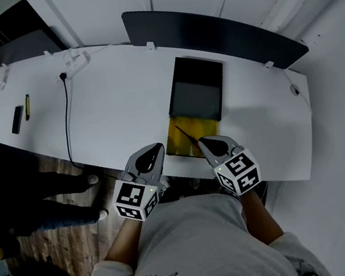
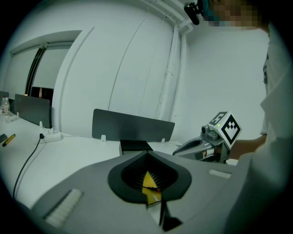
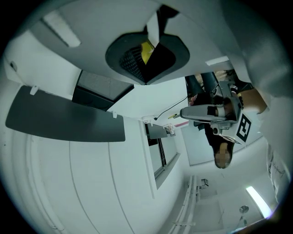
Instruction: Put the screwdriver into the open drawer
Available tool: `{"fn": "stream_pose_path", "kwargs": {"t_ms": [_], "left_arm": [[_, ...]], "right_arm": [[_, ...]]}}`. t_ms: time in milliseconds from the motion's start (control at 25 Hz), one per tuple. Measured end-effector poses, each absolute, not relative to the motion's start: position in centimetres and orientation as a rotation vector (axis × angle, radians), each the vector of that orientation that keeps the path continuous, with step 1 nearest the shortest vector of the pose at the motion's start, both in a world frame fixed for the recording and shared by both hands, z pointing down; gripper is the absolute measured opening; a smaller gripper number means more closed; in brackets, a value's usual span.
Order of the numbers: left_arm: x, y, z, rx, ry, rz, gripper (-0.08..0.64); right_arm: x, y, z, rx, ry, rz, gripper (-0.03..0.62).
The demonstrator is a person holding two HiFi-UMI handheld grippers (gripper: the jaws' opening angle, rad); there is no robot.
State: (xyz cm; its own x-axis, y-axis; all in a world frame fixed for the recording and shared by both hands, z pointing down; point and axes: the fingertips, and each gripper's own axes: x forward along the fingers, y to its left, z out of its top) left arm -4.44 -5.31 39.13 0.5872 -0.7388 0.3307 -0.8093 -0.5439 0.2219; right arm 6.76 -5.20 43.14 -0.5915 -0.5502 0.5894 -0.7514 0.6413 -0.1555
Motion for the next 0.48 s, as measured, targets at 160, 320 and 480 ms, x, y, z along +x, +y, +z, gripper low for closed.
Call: {"fn": "stream_pose_path", "kwargs": {"t_ms": [160,320,480], "left_arm": [[-4.54,-5.34,38.95,2.475,-1.253,0.282,0.002],[-4.39,-5.3,38.81,2.475,-1.253,0.278,0.002],[-4.32,-5.06,38.83,2.474,-1.25,0.282,0.002]], "right_arm": [[6.65,-5.08,43.18,1.009,-2.361,0.538,0.014],[6.64,-4.95,43.18,0.997,-2.362,0.535,0.014],[6.47,-4.71,43.22,0.986,-2.361,0.533,0.014]]}}
